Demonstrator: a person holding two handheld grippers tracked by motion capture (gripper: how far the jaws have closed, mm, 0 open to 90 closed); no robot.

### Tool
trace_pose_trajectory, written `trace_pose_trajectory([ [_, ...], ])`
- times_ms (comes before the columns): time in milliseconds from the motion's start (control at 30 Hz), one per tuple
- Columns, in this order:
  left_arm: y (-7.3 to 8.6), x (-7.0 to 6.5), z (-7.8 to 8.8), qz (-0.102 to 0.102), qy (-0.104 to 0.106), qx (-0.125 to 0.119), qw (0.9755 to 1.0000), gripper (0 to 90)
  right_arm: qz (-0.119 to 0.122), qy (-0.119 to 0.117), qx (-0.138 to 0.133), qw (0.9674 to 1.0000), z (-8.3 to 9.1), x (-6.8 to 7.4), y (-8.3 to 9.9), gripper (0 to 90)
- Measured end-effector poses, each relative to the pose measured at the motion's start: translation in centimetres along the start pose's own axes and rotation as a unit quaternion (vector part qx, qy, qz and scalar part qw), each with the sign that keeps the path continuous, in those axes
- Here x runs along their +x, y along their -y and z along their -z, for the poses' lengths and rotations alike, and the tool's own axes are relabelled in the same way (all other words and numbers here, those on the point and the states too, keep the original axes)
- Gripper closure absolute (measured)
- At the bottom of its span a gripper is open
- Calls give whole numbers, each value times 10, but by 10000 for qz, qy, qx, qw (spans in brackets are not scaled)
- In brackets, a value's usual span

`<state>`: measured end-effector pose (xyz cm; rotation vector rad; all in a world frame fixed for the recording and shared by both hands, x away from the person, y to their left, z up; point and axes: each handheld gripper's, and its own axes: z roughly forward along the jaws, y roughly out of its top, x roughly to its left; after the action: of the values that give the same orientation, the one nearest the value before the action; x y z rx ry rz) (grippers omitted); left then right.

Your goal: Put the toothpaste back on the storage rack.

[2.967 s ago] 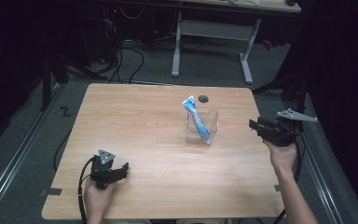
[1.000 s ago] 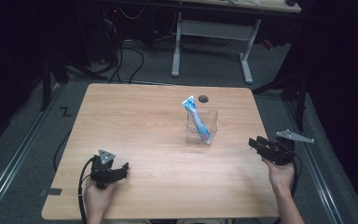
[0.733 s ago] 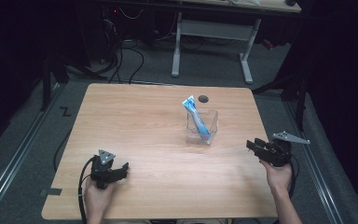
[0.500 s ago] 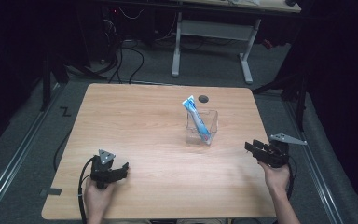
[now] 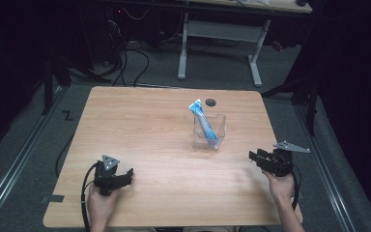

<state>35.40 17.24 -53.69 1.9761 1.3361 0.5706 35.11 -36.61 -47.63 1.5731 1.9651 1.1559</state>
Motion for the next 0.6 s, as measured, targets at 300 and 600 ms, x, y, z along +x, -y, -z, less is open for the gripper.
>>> trace_pose_trajectory([
  [300,0,0,0,0,0,1,10000,224,95,55,181,9998,-11,6,7,525],
  [600,0,0,0,0,-1,0,10000,224,366,110,349,9987,-25,17,14,516],
])
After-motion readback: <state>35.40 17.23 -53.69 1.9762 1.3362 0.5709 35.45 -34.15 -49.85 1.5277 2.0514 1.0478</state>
